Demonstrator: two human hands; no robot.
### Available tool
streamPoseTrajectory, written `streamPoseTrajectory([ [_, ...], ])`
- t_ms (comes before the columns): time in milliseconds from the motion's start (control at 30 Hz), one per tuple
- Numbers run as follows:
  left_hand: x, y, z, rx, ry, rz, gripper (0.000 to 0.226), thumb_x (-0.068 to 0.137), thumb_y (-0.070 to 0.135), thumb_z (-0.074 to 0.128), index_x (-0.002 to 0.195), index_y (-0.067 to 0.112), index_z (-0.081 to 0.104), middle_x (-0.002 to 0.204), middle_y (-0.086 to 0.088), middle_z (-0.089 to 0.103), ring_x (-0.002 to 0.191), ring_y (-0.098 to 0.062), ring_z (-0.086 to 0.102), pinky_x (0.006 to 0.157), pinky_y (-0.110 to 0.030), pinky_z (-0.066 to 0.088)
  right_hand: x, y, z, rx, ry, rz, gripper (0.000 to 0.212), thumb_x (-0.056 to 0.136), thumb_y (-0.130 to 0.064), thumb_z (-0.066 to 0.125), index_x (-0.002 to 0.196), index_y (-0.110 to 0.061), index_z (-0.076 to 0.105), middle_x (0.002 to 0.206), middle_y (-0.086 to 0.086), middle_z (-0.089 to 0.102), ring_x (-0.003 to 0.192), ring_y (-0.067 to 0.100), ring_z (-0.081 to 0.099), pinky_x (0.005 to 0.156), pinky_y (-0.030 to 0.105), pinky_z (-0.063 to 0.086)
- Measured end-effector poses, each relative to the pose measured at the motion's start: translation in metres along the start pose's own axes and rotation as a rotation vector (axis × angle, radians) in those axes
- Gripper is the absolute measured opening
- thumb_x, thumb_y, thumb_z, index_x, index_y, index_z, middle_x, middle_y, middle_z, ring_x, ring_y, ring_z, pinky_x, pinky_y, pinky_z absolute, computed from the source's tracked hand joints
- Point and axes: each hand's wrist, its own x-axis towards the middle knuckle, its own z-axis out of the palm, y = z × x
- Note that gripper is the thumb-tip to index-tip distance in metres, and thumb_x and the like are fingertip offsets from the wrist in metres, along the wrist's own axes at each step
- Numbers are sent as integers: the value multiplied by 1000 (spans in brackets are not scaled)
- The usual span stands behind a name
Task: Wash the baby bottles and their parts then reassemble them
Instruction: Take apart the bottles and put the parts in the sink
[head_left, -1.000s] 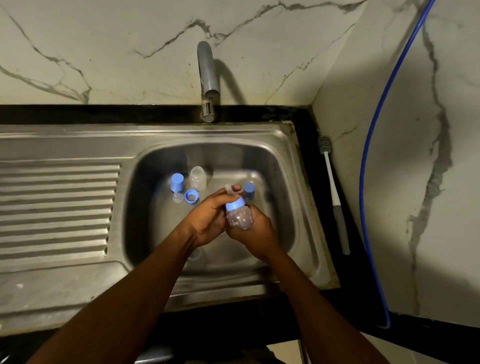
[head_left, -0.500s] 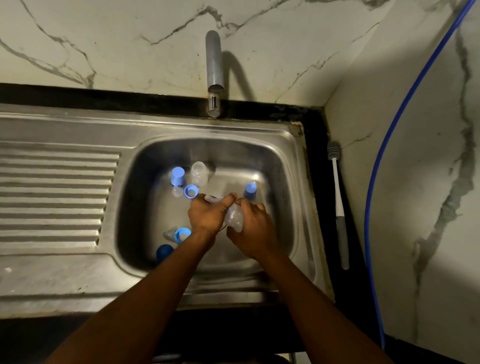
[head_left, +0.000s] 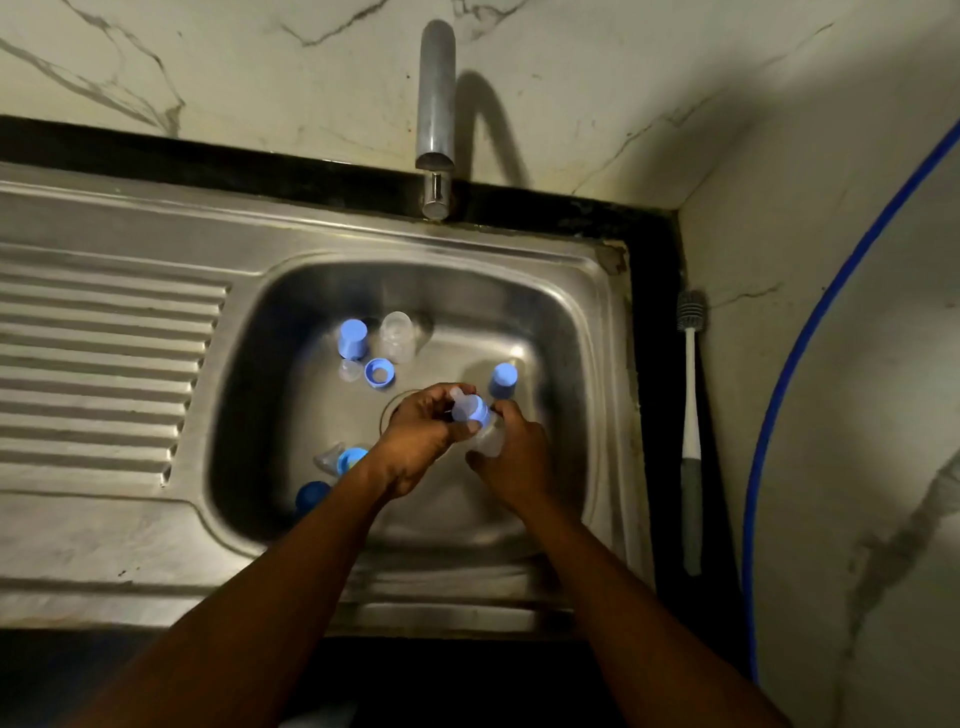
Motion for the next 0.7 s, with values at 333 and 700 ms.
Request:
streamPoseTrajectory([
  [333,-4,9,7,-110,248,-65,28,91,22,74,103,-4,71,83,-15,67,81,-26,64,83,-41,57,30,26,13,209,178,173,72,66,-1,86,131,-5,56,130,15,56,118,31,53,96,30,40],
  [700,-17,-2,-5,-209,142,-185,14,96,9,65,109,3,67,109,-18,70,97,-30,69,88,-40,58,27,22,25,307,174,478,92,76,0,81,152,-2,30,151,21,43,137,34,44,109,34,34],
])
